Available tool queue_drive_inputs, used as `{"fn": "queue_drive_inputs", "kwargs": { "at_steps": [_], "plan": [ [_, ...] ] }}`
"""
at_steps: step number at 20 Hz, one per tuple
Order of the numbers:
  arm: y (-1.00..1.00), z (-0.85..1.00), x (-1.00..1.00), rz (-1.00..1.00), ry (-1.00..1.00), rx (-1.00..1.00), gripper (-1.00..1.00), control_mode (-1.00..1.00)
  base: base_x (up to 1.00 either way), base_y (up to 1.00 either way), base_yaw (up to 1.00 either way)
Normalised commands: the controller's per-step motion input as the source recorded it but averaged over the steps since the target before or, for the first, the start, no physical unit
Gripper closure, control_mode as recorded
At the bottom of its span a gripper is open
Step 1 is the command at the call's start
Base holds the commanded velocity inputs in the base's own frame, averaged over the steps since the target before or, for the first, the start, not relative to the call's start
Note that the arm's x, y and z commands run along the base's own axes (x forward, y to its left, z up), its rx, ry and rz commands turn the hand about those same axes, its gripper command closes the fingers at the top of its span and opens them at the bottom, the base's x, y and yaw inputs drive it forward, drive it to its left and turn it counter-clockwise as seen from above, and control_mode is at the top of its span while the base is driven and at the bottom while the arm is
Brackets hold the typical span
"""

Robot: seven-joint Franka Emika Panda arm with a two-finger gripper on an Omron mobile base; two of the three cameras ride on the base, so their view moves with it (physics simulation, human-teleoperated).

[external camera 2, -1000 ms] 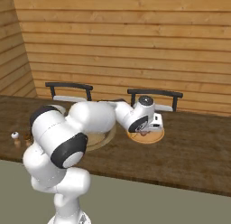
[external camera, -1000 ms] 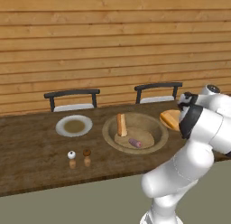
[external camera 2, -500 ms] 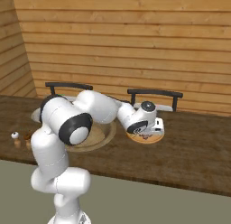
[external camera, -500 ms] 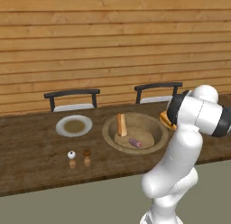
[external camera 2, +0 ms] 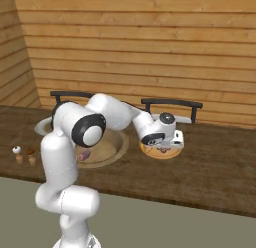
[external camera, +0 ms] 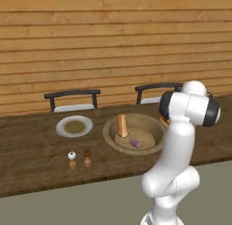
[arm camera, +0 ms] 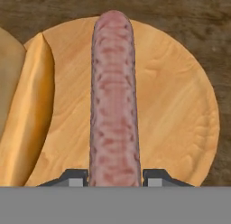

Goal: Place one bun and one sausage from the bowl on each plate.

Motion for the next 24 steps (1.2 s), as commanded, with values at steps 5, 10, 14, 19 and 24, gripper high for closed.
{"fn": "queue_drive_inputs", "kwargs": {
  "at_steps": [5, 10, 14, 19, 24],
  "plan": [
    [0.0, -0.21, 0.1, 0.0, 0.0, 0.0, -1.0, -1.0, 0.0, 0.0, 0.0],
    [0.0, 0.0, 0.12, 0.0, 0.0, 0.0, -1.0, -1.0, 0.0, 0.0, 0.0],
    [0.02, 0.21, 0.22, -0.01, 0.0, 0.0, -1.0, -1.0, 0.0, 0.0, 0.0],
    [0.04, 0.57, -0.11, -0.02, 0.0, 0.0, -1.0, -1.0, 0.0, 0.0, 0.0],
    [0.0, 0.76, -0.35, -0.01, 0.01, 0.0, -1.0, -1.0, 0.0, 0.0, 0.0]
  ]
}}
